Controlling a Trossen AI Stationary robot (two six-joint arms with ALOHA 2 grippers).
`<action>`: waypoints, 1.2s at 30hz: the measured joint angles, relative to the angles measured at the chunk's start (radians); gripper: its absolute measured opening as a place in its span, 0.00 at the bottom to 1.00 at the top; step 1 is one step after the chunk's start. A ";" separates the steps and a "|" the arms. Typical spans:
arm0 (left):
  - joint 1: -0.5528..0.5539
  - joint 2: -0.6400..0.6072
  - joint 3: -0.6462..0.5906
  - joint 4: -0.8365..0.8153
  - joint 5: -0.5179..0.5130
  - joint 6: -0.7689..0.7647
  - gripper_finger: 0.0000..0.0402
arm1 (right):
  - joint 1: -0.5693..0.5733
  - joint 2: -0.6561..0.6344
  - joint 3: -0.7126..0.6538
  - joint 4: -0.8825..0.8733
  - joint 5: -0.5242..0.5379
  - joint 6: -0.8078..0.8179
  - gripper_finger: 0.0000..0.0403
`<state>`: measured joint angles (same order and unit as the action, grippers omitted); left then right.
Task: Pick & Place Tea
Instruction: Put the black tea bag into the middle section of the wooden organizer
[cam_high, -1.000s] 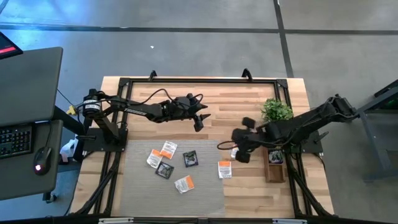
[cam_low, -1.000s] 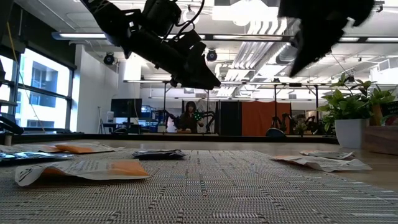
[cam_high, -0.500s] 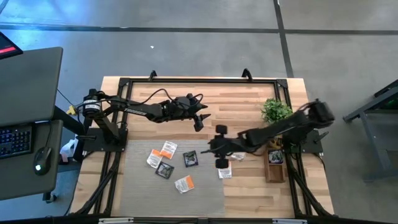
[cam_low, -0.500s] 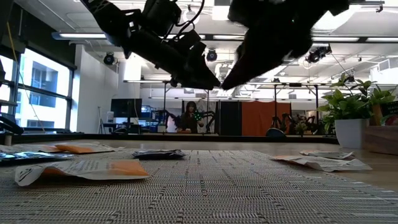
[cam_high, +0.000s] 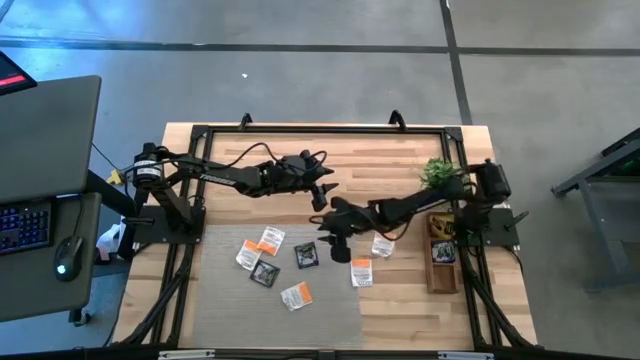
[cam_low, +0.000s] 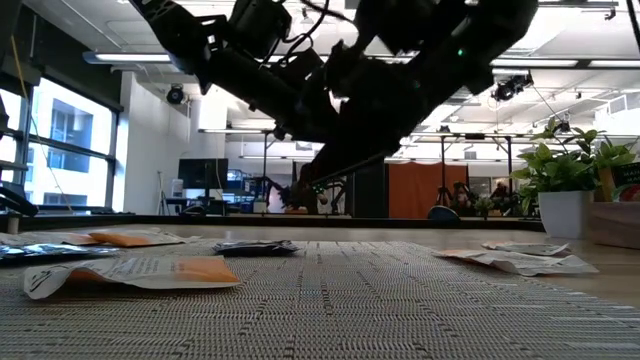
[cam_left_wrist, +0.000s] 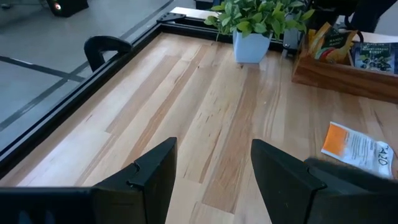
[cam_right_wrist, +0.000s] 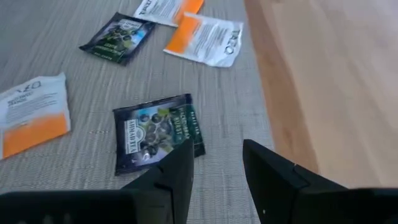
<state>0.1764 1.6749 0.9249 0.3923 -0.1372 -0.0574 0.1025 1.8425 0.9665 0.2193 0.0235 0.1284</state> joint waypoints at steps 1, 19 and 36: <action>0.000 0.000 0.000 0.001 0.000 0.000 0.51 | -0.004 0.013 0.000 0.018 -0.008 0.001 0.33; 0.000 0.001 -0.001 -0.047 0.092 0.004 0.51 | 0.004 0.202 0.004 0.289 -0.058 -0.029 0.33; 0.000 -0.199 0.003 -0.220 0.023 -0.014 0.51 | 0.000 0.263 0.010 0.183 0.012 -0.103 0.08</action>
<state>0.1768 1.4757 0.9283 0.1720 -0.1139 -0.0715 0.1028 2.1056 0.9768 0.4024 0.0357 0.0254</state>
